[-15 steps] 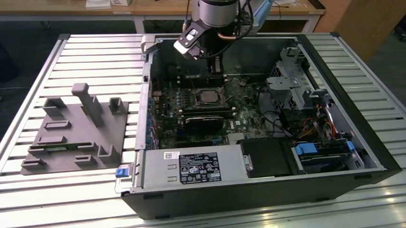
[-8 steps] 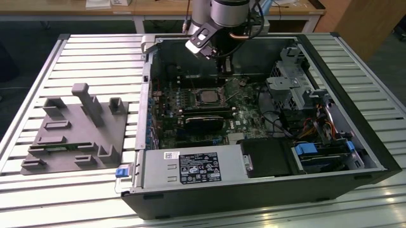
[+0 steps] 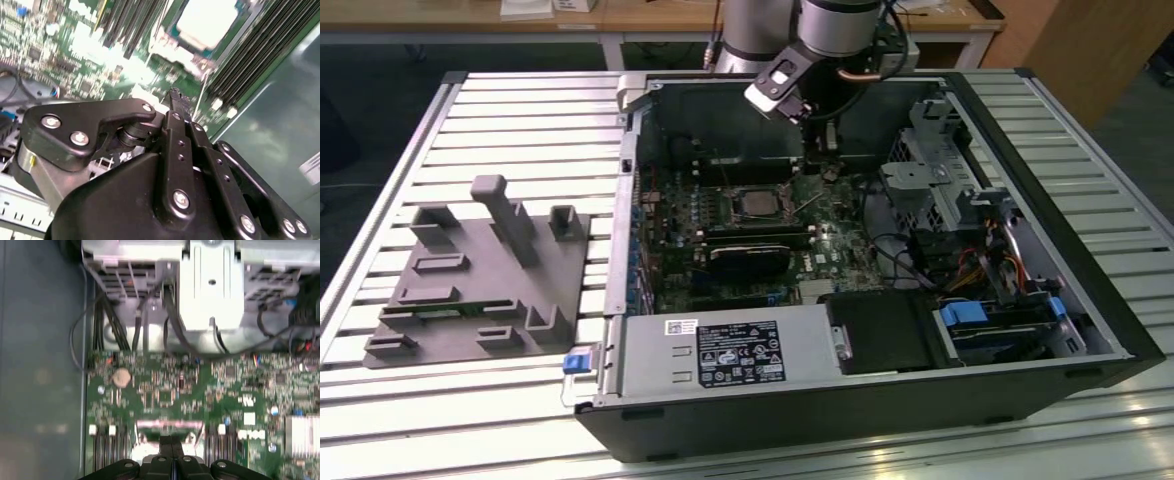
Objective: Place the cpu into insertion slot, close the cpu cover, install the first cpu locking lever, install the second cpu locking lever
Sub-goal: 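Close the cpu cover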
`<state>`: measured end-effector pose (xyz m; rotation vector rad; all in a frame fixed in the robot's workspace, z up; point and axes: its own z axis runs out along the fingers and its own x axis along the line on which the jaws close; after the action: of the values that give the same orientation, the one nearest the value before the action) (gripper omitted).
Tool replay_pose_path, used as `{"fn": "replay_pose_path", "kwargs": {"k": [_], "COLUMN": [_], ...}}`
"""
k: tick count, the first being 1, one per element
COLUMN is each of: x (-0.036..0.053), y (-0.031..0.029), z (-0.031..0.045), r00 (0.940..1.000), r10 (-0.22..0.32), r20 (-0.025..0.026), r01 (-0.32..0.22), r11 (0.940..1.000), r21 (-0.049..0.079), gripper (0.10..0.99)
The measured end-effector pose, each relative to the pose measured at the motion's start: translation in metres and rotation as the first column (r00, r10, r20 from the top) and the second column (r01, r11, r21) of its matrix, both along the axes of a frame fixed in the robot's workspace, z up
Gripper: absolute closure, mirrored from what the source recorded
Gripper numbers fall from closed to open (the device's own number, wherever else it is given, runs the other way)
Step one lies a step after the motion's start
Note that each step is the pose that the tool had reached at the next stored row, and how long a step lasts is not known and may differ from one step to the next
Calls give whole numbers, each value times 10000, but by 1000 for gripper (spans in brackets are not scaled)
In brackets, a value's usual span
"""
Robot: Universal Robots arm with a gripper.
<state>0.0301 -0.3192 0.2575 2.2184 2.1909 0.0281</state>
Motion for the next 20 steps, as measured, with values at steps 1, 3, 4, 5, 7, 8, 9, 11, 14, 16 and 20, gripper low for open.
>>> {"fn": "replay_pose_path", "kwargs": {"k": [1, 3, 4, 5, 7, 8, 9, 11, 14, 16, 20], "x": [42, 125, 165, 209, 284, 314, 334, 351, 361, 363, 365], "y": [0, 0, 0, 0, 0, 0, 0, 1, 0, 0, 0], "z": [0, 0, 0, 0, 0, 0, -2, -16, -69, -105, -177], "r00": [10000, 10000, 10000, 10000, 10000, 10000, 10000, 10000, 10000, 10000, 10000], "r10": [2, 2, 0, 1, 1, 2, 2, 1, 1, 0, 1], "r20": [-2, -5, -7, -8, -10, -11, -11, -11, -11, -11, -11], "r01": [-2, -2, 0, -1, -1, -2, -2, -1, -1, 0, -1], "r11": [10000, 10000, 10000, 10000, 10000, 10000, 10000, 10000, 10000, 10000, 10000], "r21": [0, 0, 0, 0, 0, 0, 1, 2, 1, 1, 1], "gripper": [980, 980, 980, 980, 980, 980, 980, 980, 980, 980, 980]}}
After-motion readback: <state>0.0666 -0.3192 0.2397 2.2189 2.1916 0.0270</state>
